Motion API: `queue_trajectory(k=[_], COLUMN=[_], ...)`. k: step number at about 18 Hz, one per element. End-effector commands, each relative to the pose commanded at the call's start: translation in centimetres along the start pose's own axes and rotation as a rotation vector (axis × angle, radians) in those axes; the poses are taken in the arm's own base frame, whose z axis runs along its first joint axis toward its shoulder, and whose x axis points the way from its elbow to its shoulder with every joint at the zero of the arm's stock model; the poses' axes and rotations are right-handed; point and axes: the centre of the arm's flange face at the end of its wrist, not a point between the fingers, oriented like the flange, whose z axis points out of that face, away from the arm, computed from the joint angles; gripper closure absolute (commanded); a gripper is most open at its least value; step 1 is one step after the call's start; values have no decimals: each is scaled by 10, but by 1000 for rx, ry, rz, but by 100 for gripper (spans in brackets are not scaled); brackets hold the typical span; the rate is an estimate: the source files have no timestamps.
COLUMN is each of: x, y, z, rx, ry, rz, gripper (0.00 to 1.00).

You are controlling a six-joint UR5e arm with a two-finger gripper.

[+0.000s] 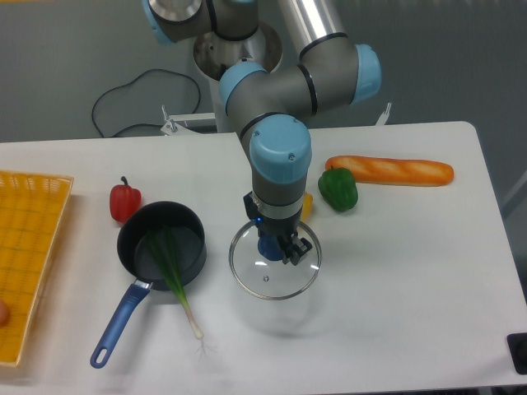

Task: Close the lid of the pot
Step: 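Hold the glass lid by its blue knob with the gripper, then carry the glass lid over to the dark blue saucepan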

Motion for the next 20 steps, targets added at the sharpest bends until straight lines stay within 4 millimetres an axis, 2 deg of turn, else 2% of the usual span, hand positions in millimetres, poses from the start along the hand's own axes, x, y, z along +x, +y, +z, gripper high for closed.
queue_trajectory(k=[20], x=[13], y=[-5], z=[-9], rx=[-2], ry=[1], rz=[-26], gripper=[62])
